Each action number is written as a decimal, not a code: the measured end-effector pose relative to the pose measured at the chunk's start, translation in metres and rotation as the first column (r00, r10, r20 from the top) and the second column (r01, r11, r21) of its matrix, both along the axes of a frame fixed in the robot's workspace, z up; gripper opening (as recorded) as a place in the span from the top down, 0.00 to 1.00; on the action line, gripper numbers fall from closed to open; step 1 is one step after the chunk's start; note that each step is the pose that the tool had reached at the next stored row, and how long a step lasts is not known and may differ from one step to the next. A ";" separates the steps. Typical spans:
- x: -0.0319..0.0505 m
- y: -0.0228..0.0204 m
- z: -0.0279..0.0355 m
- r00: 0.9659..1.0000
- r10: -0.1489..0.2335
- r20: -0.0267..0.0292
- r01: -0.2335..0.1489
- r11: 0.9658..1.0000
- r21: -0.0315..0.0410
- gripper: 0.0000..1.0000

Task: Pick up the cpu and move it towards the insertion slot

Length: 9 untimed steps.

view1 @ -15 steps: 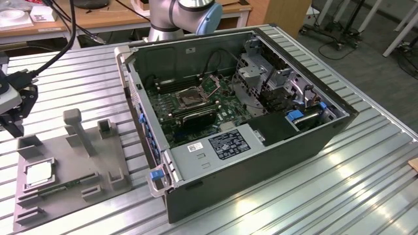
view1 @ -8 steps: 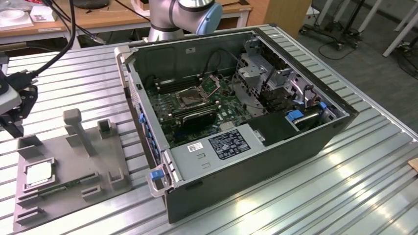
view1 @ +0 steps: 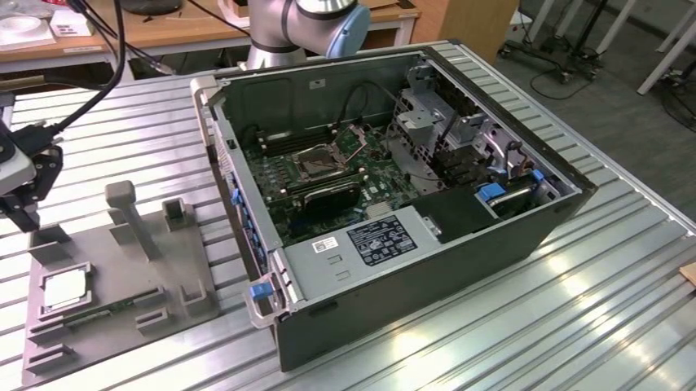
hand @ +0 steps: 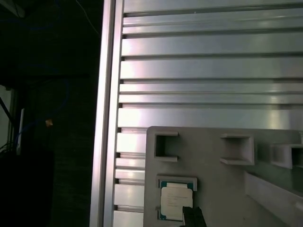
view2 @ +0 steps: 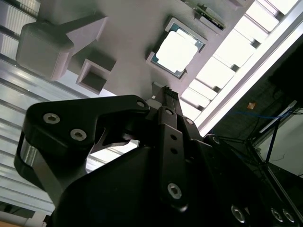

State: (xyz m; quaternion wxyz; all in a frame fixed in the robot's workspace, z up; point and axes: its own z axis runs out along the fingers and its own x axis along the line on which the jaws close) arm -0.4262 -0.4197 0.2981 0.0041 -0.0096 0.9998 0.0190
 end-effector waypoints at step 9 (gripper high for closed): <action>-0.0030 -0.0005 -0.0059 1.000 0.000 0.000 0.000 1.000 0.000 0.90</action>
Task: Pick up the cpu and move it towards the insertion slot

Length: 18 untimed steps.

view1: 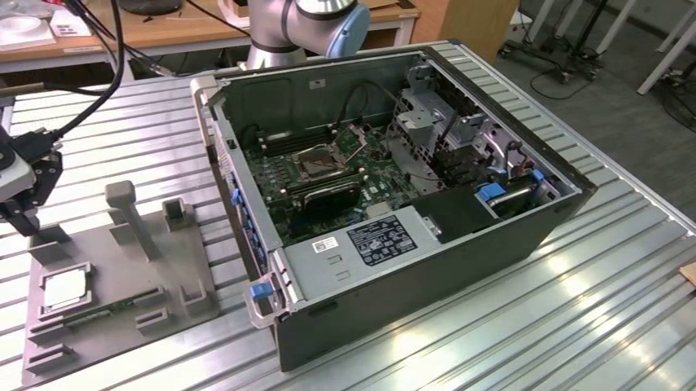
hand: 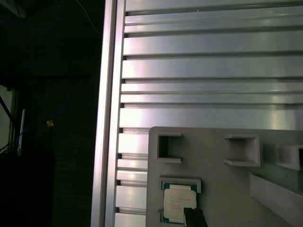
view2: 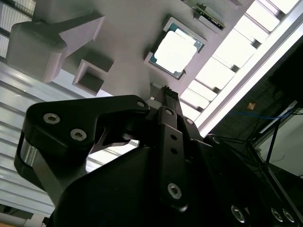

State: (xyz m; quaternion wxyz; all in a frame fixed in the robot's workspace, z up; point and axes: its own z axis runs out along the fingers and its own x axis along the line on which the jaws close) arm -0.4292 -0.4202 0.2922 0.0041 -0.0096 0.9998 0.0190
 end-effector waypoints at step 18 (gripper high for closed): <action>-0.0068 -0.0025 -0.0105 1.000 0.000 0.000 0.000 1.000 -0.002 0.90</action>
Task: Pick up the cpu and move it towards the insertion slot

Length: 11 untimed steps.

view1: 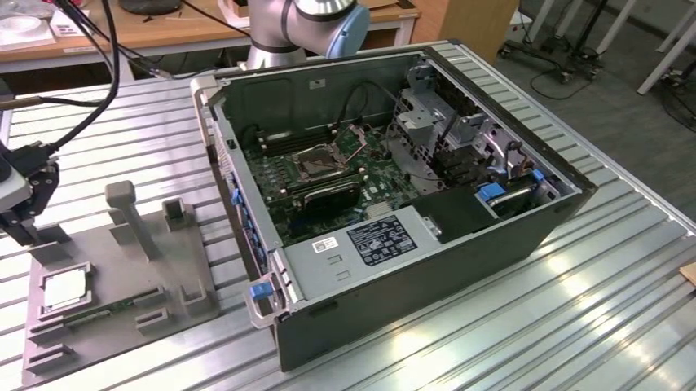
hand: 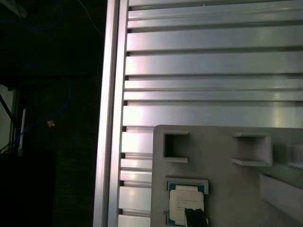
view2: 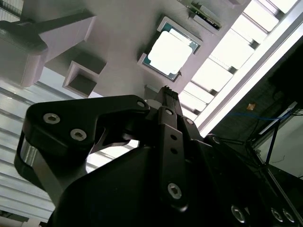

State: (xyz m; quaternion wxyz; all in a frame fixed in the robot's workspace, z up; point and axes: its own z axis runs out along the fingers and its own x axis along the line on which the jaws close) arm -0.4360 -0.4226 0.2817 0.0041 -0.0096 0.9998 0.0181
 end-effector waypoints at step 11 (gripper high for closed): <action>0.0000 -0.0039 -0.0047 1.000 0.000 0.000 0.000 1.000 0.000 0.90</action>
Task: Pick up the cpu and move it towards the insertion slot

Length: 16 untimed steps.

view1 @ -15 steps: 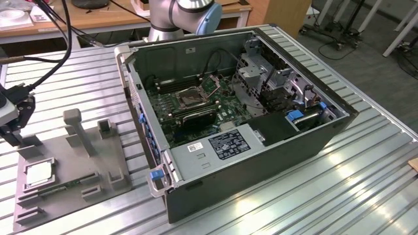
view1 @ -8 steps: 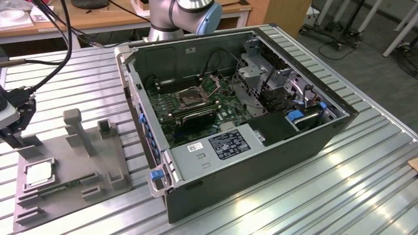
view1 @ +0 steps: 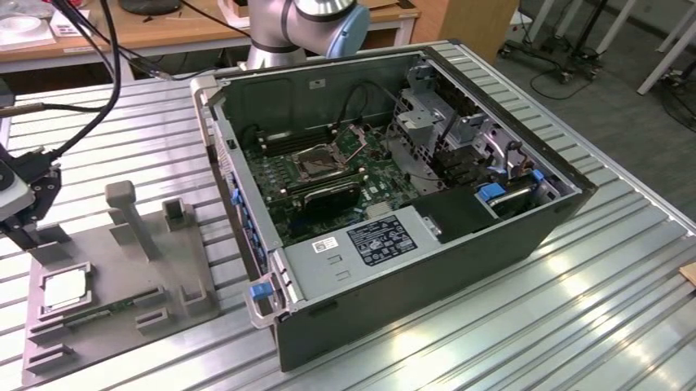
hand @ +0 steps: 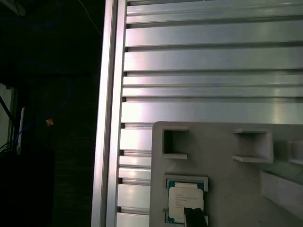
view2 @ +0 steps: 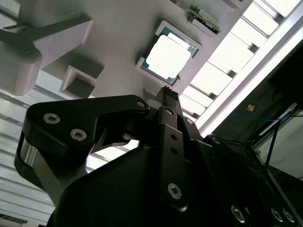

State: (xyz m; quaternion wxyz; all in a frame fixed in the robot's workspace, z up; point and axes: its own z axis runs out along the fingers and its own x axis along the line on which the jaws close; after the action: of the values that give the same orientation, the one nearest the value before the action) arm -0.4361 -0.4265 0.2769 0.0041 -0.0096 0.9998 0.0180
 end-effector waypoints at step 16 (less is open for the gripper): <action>0.0000 -0.0105 -0.0170 1.000 0.000 0.000 0.000 1.000 0.000 0.90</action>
State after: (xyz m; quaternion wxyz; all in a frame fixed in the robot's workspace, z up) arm -0.4360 -0.4370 0.2599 0.0041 -0.0096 0.9998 0.0180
